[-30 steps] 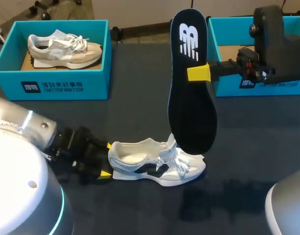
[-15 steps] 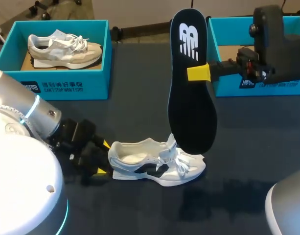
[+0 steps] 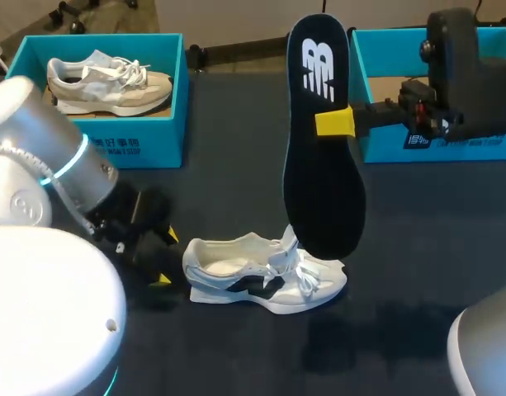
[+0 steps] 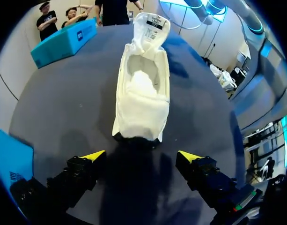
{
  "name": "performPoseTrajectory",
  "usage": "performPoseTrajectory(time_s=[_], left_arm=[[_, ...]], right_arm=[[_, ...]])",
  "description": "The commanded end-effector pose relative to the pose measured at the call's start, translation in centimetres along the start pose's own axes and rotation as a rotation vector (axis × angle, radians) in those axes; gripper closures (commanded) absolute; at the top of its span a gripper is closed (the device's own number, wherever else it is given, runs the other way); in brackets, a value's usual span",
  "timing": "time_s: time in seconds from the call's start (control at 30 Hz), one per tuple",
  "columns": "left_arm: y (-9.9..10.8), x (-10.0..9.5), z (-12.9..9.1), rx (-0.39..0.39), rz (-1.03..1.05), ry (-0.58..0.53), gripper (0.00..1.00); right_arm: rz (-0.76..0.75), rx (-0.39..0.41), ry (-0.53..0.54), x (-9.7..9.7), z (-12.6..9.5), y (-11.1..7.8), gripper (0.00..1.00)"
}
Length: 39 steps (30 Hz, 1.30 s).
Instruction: Take the shoe out of the shoebox, open the shoe tongue, remove and reinsert the insole, then place the shoe into the shoebox
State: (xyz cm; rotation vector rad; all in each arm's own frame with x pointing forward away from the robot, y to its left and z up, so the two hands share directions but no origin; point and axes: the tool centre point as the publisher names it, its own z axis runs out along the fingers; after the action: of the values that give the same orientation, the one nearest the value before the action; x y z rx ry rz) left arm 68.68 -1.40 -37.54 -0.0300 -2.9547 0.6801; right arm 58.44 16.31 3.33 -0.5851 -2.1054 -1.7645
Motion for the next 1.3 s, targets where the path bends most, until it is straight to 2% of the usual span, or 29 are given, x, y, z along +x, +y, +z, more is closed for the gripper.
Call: performPoseTrajectory(time_s=[0.03,0.1,0.13,0.5,0.7,0.87,1.1,1.3], left_arm=[[-0.9,-0.2,-1.2,-0.137,0.010,0.022,0.00],[-1.1,-0.2,-1.3,-0.165,-0.013,0.029,0.00],[-1.2,-0.2,-1.5,-0.203,-0.001,0.004,0.00],[-1.2,-0.2,-1.5,-0.203,-0.001,0.004,0.00],[-2.7,0.4,-1.4,-0.263,-0.005,-0.050,0.00],[-3.5,0.5,-0.8,-0.291,-0.001,-0.049,0.00],[-3.5,0.4,-0.3,-0.340,-0.001,-0.050,0.00],[-3.5,0.3,-0.3,-0.340,-0.002,-0.046,0.00]], right_arm=[[0.002,0.005,0.001,-0.2,0.3,0.3,1.00],[0.002,0.005,0.001,-0.2,0.3,0.3,1.00],[0.002,0.005,0.001,-0.2,0.3,0.3,1.00],[0.002,0.005,0.001,-0.2,0.3,0.3,1.00],[0.002,0.005,0.001,-0.2,0.3,0.3,1.00],[0.002,0.005,0.001,-0.2,0.3,0.3,1.00],[0.002,0.005,0.001,-0.2,0.3,0.3,1.00],[0.002,0.005,0.001,-0.2,0.3,0.3,1.00]])
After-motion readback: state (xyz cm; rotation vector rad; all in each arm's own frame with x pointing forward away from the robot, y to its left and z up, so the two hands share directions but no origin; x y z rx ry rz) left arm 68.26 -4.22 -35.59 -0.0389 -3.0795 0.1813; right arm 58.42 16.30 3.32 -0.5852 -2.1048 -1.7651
